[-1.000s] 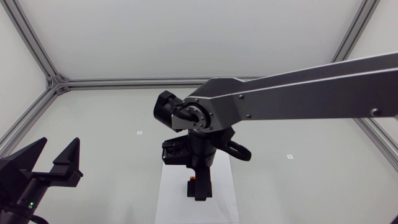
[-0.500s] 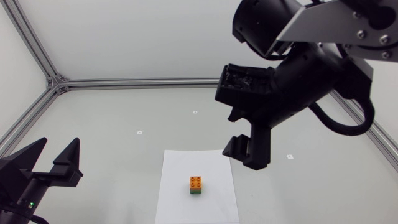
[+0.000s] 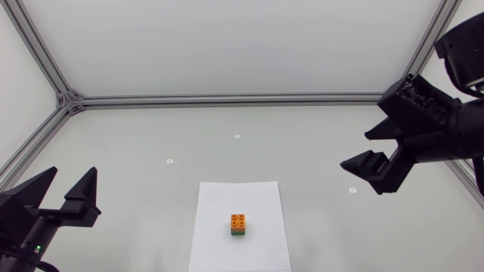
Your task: Pick up the orange 2x2 brick with the right arm and stack it on top of the green 2x2 brick in the center
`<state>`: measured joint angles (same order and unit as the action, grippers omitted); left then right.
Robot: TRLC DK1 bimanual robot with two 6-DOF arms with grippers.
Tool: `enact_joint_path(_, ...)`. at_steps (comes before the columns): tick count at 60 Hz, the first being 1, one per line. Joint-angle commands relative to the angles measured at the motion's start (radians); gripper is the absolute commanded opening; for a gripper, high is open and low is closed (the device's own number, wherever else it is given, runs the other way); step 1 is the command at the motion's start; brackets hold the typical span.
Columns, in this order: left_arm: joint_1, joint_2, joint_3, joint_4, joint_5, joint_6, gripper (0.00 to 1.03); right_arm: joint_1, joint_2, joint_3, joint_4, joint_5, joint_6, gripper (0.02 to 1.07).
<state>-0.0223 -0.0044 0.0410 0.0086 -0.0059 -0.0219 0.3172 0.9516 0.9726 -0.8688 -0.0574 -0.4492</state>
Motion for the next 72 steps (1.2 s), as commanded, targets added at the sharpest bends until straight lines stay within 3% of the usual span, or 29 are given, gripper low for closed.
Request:
enact_joint_path(1, 0.002, -0.008, -0.041, -0.015, 0.004, 0.013, 0.99, -0.073, -0.06, -0.068, 0.037, -0.013, -0.022, 1.03)
enact_joint_path(24, 0.002, -0.008, -0.041, -0.015, 0.004, 0.013, 0.99, -0.179, -0.409, -0.356, 0.298, -0.013, 0.112, 1.03)
enact_joint_path(38, 0.002, -0.008, -0.041, -0.015, 0.004, 0.013, 0.99, -0.232, -0.615, -0.529, 0.372, 0.019, 0.121, 1.03)
enact_joint_path(72, 0.002, -0.008, -0.041, -0.013, 0.004, 0.013, 0.99, -0.284, -0.82, -0.799, 0.674, 0.042, 0.32, 1.03)
